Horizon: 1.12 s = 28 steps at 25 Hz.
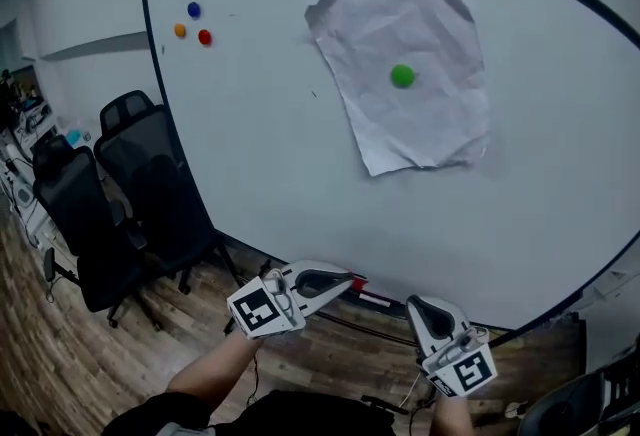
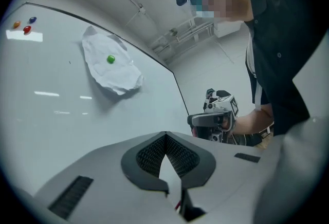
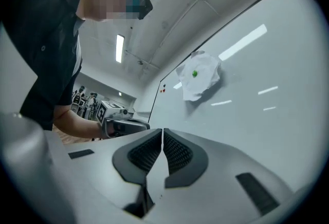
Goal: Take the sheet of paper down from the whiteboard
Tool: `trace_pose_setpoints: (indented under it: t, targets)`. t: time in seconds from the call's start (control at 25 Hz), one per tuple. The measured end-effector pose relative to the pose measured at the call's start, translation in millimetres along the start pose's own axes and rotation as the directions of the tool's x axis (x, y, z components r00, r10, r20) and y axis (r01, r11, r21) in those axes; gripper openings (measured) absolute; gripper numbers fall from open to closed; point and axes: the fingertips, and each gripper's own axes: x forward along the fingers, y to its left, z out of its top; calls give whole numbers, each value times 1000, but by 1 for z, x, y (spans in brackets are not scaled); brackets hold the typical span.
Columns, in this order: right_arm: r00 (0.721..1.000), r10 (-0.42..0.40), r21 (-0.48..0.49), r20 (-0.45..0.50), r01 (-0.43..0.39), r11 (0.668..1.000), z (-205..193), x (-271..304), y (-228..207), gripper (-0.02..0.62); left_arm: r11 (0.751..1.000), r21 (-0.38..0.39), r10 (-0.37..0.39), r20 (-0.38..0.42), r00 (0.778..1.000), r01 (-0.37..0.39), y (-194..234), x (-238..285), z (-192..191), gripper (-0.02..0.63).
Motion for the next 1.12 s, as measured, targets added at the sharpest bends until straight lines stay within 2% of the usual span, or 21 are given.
trace_pose_setpoints:
  t: [0.12,0.28,0.4,0.6,0.8,0.92,1.12]
  targets:
    - [1000,-8,-89,17,10,996,31,13,-14,21,997,20,71,58,996,-73,26,3,36,9]
    - [997,-56,-196,48,64,979,68,32,-30,21,985,120,116,74,990,-125,54,9,75,9]
    - [995,-58,-249,75,75,966,94,47,-38,21,980,165,100,66,993,-109,65,15,98,9]
    - [992,-64,-272,107,91,958,134,64,-55,21,965,244,79,65,995,-93,73,27,133,9]
    - [988,-112,-357,102,141,923,168,77,-77,21,948,300,93,67,993,-109,84,39,161,9]
    - [986,-139,-389,97,166,906,189,82,-89,21,922,363,118,70,990,-136,89,47,179,9]
    - [968,-237,-484,89,250,839,216,90,-114,21,884,431,165,79,983,-183,104,54,215,9]
